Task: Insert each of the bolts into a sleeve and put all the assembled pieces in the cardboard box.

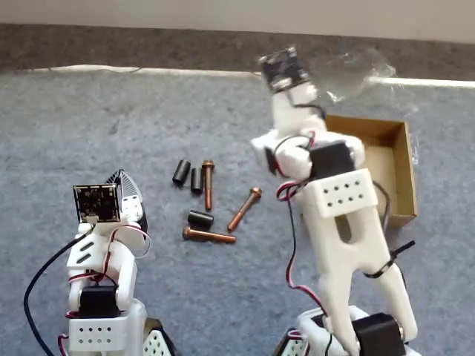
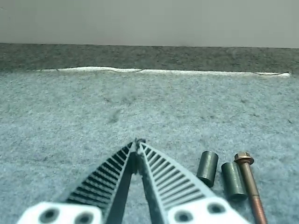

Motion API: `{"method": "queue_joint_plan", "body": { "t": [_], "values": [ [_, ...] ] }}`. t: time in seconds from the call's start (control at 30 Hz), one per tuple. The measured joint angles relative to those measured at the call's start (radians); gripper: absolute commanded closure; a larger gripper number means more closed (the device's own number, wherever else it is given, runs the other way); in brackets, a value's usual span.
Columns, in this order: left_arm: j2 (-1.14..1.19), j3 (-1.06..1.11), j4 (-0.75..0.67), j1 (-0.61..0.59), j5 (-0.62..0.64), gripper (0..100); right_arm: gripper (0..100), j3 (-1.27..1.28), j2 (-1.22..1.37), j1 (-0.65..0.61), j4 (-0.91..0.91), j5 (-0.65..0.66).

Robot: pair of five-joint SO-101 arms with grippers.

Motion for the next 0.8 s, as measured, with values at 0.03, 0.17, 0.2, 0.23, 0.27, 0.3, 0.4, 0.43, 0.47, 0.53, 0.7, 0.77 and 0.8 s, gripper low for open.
{"method": "queue_joint_plan", "body": {
  "t": [0.03, 0.17, 0.2, 0.23, 0.27, 0.3, 0.4, 0.43, 0.47, 0.53, 0.7, 0.77, 0.8],
  "values": [
    [0.0, 0.0, 0.0, 0.0, 0.0, 99, 85.7, 0.021, -0.012, -0.02, 0.0, 0.0],
    [0.0, 0.0, 0.0, -0.038, 0.0, 99, 85.7, 0.101, -0.035, -0.103, 0.0, 0.101],
    [0.0, 0.0, 0.0, -0.051, 0.0, 99, 85.7, 0.129, -0.037, -0.121, 0.0, 0.143],
    [0.0, 0.0, 0.0, -0.061, 0.0, 99, 85.7, 0.153, -0.038, -0.14, 0.0, 0.184],
    [0.0, 0.0, 0.0, -0.072, 0.0, 99, 85.7, 0.178, -0.038, -0.153, 0.0, 0.222],
    [0.0, 0.0, 0.0, -0.08, 0.0, 99, 85.7, 0.201, -0.038, -0.169, 0.0, 0.256],
    [0.0, 0.0, 0.0, -0.086, 0.0, 99, 85.7, 0.278, -0.038, -0.219, -0.018, 0.334],
    [0.0, 0.0, 0.0, -0.086, 0.0, 99, 85.7, 0.307, -0.038, -0.232, -0.044, 0.353],
    [0.0, 0.0, 0.0, -0.084, 0.0, 99, 85.7, 0.336, -0.038, -0.241, -0.077, 0.368],
    [0.0, 0.0, 0.0, -0.089, 0.0, 99, 85.7, 0.396, -0.038, -0.264, -0.15, 0.405],
    [0.0, 0.0, 0.0, -0.094, 0.0, 99, 85.4, 0.493, -0.038, -0.33, -0.27, 0.493],
    [0.0, 0.0, 0.0, -0.095, 0.0, 99, 85.4, 0.496, -0.038, -0.344, -0.284, 0.503],
    [0.0, 0.0, 0.0, -0.106, 0.0, 99, 85.4, 0.497, -0.038, -0.348, -0.285, 0.505]
  ]
}}
